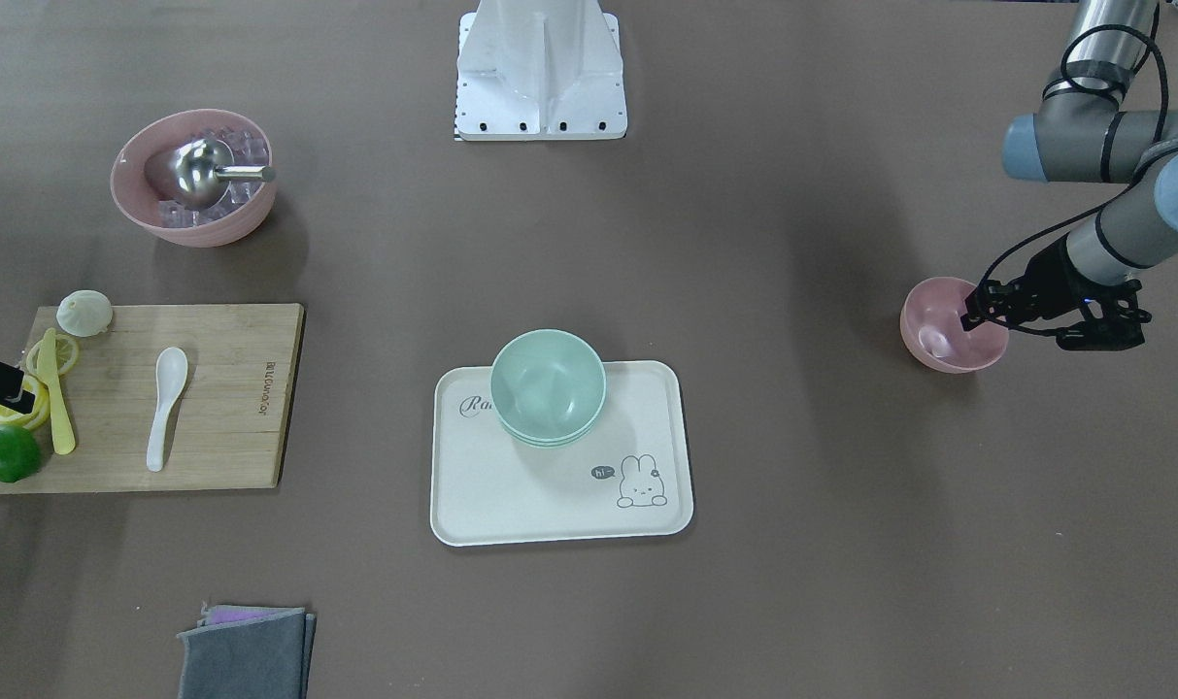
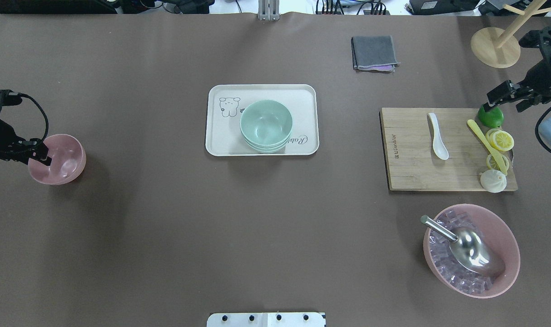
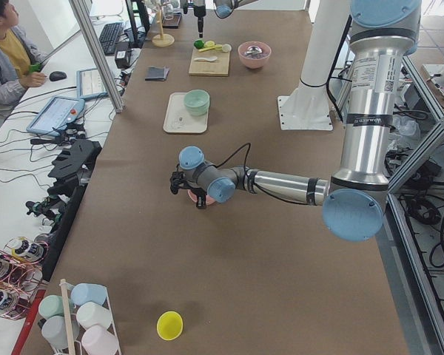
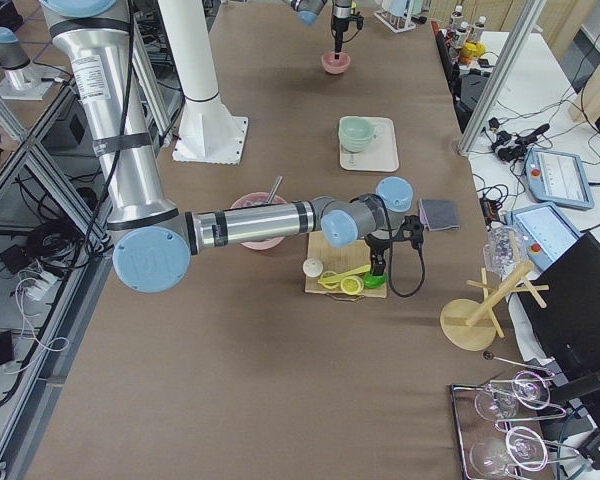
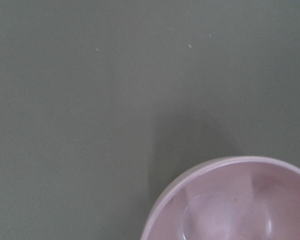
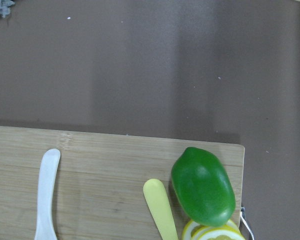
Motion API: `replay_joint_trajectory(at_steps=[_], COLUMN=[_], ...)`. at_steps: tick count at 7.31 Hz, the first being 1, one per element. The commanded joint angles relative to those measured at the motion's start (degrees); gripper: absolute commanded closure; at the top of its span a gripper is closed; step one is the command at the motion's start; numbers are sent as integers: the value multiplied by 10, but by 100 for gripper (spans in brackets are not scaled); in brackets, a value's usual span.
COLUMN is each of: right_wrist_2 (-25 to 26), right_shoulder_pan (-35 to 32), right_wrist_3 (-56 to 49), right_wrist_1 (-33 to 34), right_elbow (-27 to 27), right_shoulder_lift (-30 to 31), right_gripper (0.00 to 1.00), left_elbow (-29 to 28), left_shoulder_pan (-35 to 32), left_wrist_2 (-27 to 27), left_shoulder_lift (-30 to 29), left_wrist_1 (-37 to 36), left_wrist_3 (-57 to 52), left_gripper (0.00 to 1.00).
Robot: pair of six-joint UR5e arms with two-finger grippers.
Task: Stack pink bowl on green and place spoon
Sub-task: 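Lower left gripper onto pink bowl rim while right gripper reaches for spoon, then carry pink bowl onto green bowl with left gripper while right grasps spoon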
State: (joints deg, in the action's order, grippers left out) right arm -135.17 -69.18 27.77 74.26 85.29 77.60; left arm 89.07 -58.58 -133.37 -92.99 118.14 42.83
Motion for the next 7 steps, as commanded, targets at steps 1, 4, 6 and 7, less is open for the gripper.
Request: replay_joint_trajectory(at_steps=[1, 4, 6, 7], right_wrist_2=[0, 3, 12, 41], right_shoulder_pan=[11, 45, 85, 103], right_wrist_3=[3, 59, 124, 134], right_wrist_1=[0, -7, -57, -62], right_elbow=[1, 9, 3, -6], right_shoulder_lift=[0, -9, -10, -17], right_gripper=[0, 0, 0, 1], left_elbow=[14, 49, 38, 37], left_shoulder_pan=[1, 14, 92, 96], left_wrist_2=[-6, -54, -47, -30], left_shoulder_lift=[1, -115, -228, -269], left_wrist_1=[-5, -37, -61, -96], left_wrist_3=[0, 136, 263, 265], left_gripper=[100, 100, 100, 100])
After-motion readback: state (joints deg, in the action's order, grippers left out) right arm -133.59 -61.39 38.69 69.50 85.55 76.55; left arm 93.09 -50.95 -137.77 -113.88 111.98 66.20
